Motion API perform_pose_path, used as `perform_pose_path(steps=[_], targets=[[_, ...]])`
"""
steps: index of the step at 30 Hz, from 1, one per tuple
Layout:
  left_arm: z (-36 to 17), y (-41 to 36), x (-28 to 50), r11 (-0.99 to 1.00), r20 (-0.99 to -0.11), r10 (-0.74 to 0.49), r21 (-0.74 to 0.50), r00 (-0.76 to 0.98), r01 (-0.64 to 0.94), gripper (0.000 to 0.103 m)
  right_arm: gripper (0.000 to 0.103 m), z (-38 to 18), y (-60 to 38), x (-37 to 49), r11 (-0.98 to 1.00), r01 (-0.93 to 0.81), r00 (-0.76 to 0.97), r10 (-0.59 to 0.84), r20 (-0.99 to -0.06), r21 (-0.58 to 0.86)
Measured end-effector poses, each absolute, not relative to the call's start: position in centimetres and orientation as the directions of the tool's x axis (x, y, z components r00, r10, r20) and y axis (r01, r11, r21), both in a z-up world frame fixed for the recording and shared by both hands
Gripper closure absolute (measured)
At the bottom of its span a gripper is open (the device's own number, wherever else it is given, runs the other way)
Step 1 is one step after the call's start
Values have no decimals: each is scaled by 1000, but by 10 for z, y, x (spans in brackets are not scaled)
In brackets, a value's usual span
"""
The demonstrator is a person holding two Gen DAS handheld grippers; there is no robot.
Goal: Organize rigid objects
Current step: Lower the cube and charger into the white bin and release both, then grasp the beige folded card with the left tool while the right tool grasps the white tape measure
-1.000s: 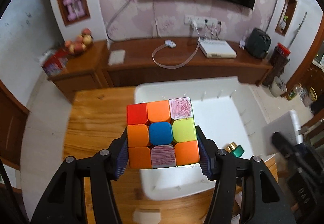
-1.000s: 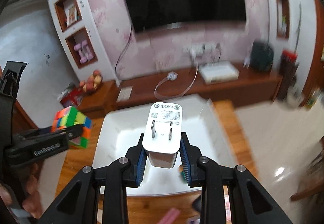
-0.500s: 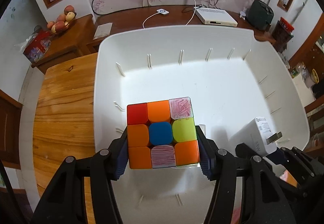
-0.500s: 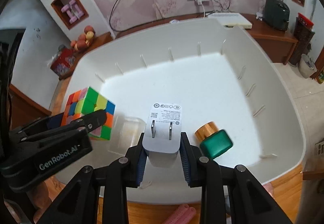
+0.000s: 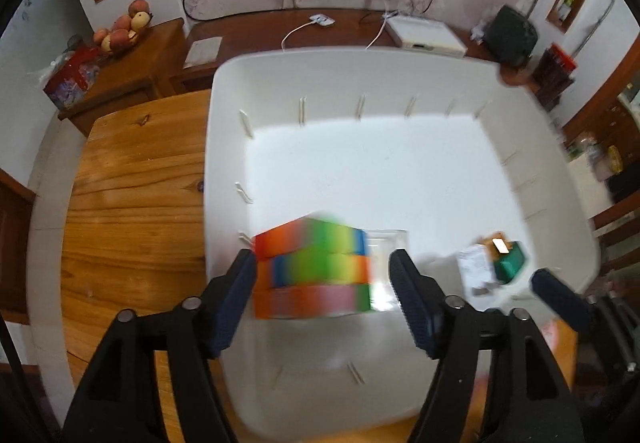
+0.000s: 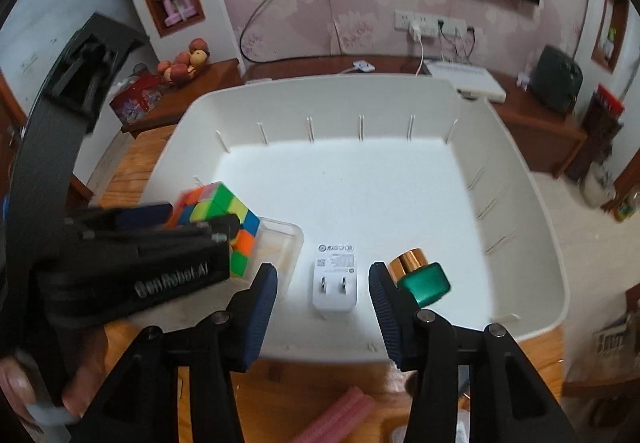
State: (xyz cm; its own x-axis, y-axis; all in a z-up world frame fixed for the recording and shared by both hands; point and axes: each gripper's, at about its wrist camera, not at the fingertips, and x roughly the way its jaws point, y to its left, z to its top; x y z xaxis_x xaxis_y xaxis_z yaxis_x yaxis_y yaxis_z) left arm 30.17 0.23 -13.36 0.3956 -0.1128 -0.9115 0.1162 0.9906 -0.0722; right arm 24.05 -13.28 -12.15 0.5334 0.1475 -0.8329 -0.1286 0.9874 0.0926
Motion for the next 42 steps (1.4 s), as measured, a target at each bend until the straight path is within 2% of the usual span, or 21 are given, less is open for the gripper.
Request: perform_pose_path(steps=[2,11,13,16,18,22,27,30,35,42], targets=[[-118,7,293,990,-898,-124,-84,423,112,15,54,-114,-132,230,986,-140,545,150,-825,87],[-50,30,227,988,-850,-136,-81,510,128,15,53,-73,-139,162,979,-151,594,202,-778,138],[-36,35,209,989,-841,-119,-53,528,138,15,45,-64,-140,145,976,-153,610,216,-762,154],[-16,43,182,987,-824,-117,-33,554,160,14,44,-46,-138,121,974,-158,638,228,-735,164],[-6,48,165,985,-808,-119,-23,577,171,4,44,-36,-137,106,974,-159,657,226,-720,160],[6,59,134,984,-771,-92,29,630,179,1,32,-19,-130,76,973,-184,691,231,-685,143],[-4,66,110,980,-764,-75,62,640,188,1,31,-8,-122,47,971,-213,721,230,-654,106],[-22,70,100,978,-775,-77,63,627,199,1,23,-11,-119,34,968,-234,727,239,-644,95],[-58,72,97,983,-805,-57,58,590,175,1,22,-40,-109,30,960,-280,712,221,-666,19],[-97,67,95,987,-833,-54,38,550,155,1,22,-88,-116,38,953,-299,659,237,-713,40]])
